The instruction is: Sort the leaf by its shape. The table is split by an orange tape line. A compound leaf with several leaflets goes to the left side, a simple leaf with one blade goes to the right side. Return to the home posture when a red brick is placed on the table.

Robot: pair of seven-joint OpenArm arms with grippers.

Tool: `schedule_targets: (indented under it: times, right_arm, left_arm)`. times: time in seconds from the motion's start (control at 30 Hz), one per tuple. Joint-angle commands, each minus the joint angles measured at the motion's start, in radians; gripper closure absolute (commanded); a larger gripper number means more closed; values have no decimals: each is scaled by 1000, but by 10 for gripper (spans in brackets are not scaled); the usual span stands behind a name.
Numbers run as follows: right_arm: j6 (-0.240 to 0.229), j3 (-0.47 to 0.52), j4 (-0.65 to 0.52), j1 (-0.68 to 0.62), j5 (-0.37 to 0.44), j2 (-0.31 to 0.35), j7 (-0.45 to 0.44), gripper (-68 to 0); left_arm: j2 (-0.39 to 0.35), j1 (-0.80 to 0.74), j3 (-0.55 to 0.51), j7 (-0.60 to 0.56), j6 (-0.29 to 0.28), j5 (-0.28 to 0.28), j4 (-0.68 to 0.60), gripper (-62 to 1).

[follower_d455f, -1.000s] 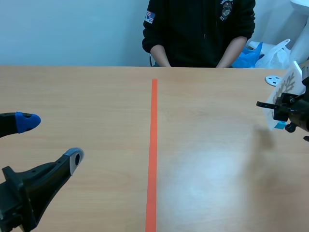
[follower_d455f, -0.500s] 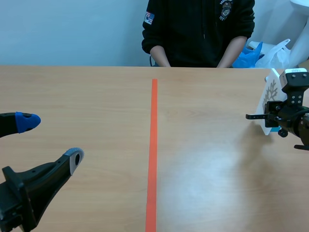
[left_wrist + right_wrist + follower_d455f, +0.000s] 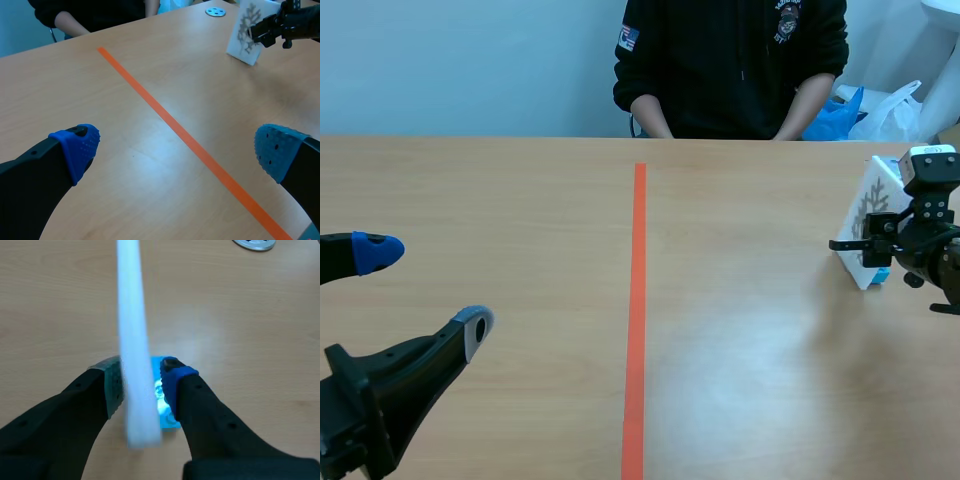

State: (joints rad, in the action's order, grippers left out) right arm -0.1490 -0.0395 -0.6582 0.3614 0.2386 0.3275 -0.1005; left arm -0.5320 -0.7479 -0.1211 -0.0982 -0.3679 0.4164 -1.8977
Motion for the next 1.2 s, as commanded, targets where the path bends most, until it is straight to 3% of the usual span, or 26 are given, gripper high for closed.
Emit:
schedule_targets:
  times: [0.0, 0.33, 0.7, 0.9, 1.17]
  right_arm:
    - [3, 10, -28, 15, 4, 22, -15, -242]
    - [-9, 19, -84, 1, 83, 50, -5, -491]
    - [-82, 93, -488, -219, 259, 147, 87, -677]
    - [-193, 135, -727, -410, 393, 180, 171, -679]
    - [-242, 202, -1050, -705, 455, 182, 226, -679]
  left_arm:
    - [5, 3, -3, -14, -1, 6, -14, -623]
    - [5, 3, -3, -14, -1, 6, -14, -623]
    - [5, 3, -3, -14, 0, 6, -14, -623]
    - [5, 3, -3, -14, 0, 6, -14, -623]
    - [5, 3, -3, -14, 0, 6, -14, -623]
